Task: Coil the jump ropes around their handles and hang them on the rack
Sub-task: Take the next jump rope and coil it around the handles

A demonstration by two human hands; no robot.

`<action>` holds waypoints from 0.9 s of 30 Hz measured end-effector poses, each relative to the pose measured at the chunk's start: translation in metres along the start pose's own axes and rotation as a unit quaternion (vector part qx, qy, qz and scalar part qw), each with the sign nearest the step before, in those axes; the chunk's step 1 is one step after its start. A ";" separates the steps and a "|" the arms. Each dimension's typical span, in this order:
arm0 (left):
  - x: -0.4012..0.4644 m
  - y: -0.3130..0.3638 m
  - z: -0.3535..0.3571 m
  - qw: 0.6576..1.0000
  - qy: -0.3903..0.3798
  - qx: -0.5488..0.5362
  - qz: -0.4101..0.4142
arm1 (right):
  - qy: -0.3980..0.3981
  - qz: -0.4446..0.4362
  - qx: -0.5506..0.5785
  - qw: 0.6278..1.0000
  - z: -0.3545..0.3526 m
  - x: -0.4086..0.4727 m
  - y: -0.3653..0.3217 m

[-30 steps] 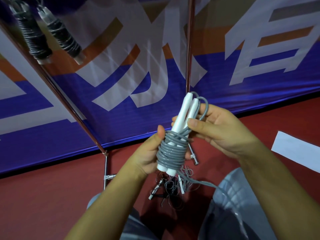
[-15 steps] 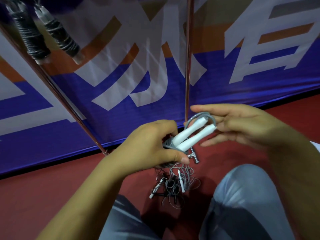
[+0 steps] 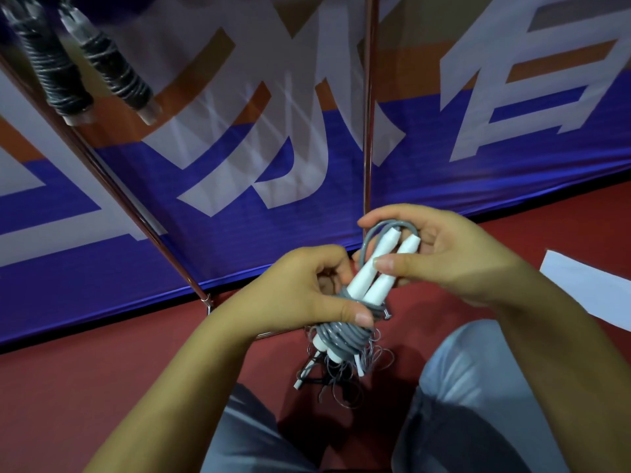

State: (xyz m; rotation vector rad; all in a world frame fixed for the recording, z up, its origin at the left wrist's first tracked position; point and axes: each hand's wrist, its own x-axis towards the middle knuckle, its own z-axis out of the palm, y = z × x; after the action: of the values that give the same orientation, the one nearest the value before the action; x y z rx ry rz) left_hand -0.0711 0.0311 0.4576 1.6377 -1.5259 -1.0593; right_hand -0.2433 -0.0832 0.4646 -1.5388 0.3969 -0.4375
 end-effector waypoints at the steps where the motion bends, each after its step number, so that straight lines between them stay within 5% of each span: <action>1: -0.001 -0.002 -0.002 0.999 -0.029 -0.030 0.001 | -0.014 0.007 0.004 1.000 -0.002 -0.001 -0.001; 5: -0.003 -0.007 -0.008 0.993 -0.095 -0.075 0.012 | -0.068 0.033 0.002 0.997 -0.009 -0.004 -0.005; 11: 0.001 -0.013 -0.017 0.992 -0.062 -0.028 0.107 | -0.104 0.035 0.030 0.993 -0.023 -0.004 -0.001; 15: 0.005 -0.027 -0.004 0.976 -0.098 -0.160 0.114 | -0.135 0.010 0.088 0.987 -0.022 -0.001 0.000; 20: 0.012 -0.037 0.026 0.904 -0.109 -0.409 0.061 | -0.128 -0.023 0.121 0.984 -0.015 0.004 0.001; 27: 0.021 -0.032 0.023 0.904 -0.080 -0.402 0.120 | -0.107 -0.037 0.155 0.981 -0.021 0.000 0.003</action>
State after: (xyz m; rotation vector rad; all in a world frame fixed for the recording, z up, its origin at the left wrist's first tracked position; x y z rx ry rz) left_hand -0.0770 0.0151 0.4165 0.7857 -1.1009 -1.4455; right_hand -0.2536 -0.1017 0.4614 -1.2835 0.0979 -0.3666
